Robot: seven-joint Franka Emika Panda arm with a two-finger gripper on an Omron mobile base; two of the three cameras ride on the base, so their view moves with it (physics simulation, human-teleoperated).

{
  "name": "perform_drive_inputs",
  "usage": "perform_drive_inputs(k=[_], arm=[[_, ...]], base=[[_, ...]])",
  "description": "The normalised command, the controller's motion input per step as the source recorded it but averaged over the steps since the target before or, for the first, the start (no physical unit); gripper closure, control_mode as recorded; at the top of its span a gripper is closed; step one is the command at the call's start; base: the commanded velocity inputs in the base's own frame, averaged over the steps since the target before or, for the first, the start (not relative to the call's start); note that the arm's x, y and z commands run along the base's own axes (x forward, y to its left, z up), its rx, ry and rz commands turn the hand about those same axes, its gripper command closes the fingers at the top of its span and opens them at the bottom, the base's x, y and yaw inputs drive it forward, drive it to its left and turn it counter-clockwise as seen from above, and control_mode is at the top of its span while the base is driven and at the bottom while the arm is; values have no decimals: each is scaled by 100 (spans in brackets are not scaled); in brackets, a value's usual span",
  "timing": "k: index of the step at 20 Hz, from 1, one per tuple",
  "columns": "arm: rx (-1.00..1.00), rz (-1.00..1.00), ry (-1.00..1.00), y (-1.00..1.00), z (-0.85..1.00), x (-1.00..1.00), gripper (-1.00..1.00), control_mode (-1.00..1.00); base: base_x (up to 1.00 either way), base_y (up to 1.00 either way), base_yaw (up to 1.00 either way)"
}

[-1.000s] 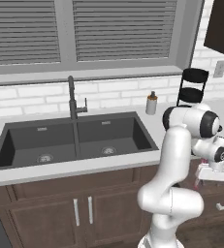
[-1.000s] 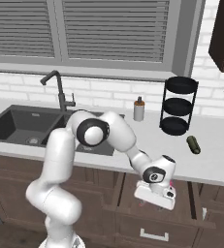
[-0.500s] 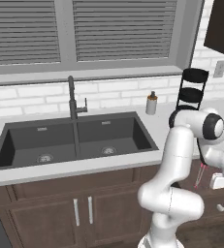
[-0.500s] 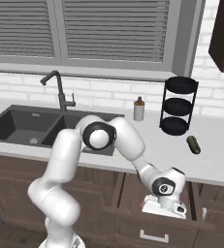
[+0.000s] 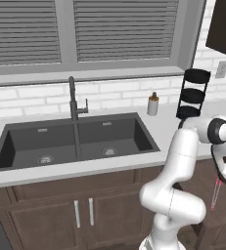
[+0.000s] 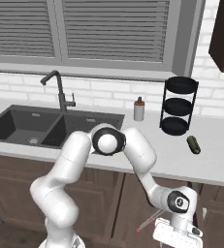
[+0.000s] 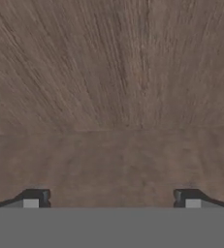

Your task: Pick the tongs from the drawer and place it on the counter.

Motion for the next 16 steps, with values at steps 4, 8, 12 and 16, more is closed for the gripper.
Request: perform_drive_inputs(k=[4, 8, 12, 16], arm=[[6, 0, 6, -16, 92, -78, -100, -100], [22, 1, -22, 0, 100, -3, -100, -100], [27, 1, -40, 10, 91, 31, -100, -100], [15, 0, -44, 37, 68, 42, -100, -100]], base=[[0, 0, 0], [0, 0, 0], [0, 0, 0], [0, 0, 0]])
